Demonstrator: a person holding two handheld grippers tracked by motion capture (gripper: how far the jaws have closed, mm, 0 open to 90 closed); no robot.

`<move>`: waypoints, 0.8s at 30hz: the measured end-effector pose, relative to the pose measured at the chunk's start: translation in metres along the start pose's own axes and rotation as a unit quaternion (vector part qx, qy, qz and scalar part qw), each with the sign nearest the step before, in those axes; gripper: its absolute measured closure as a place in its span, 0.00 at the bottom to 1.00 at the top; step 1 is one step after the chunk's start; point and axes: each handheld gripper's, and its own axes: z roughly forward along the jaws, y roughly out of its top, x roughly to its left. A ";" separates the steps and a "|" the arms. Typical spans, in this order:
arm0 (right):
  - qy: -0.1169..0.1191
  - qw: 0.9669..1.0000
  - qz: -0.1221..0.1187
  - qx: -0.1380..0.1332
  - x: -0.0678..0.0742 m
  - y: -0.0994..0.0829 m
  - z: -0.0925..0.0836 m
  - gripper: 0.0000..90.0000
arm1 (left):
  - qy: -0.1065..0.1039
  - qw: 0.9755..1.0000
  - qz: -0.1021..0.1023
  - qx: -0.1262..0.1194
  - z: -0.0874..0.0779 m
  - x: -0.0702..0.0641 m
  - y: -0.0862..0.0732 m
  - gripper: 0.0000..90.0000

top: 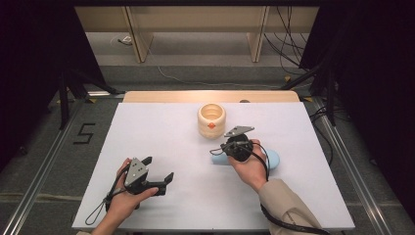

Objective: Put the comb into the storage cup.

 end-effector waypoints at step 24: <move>-0.033 0.996 0.031 0.078 0.002 0.005 0.036 1.00 | -0.001 1.000 -0.003 -0.001 0.000 0.001 0.000 0.06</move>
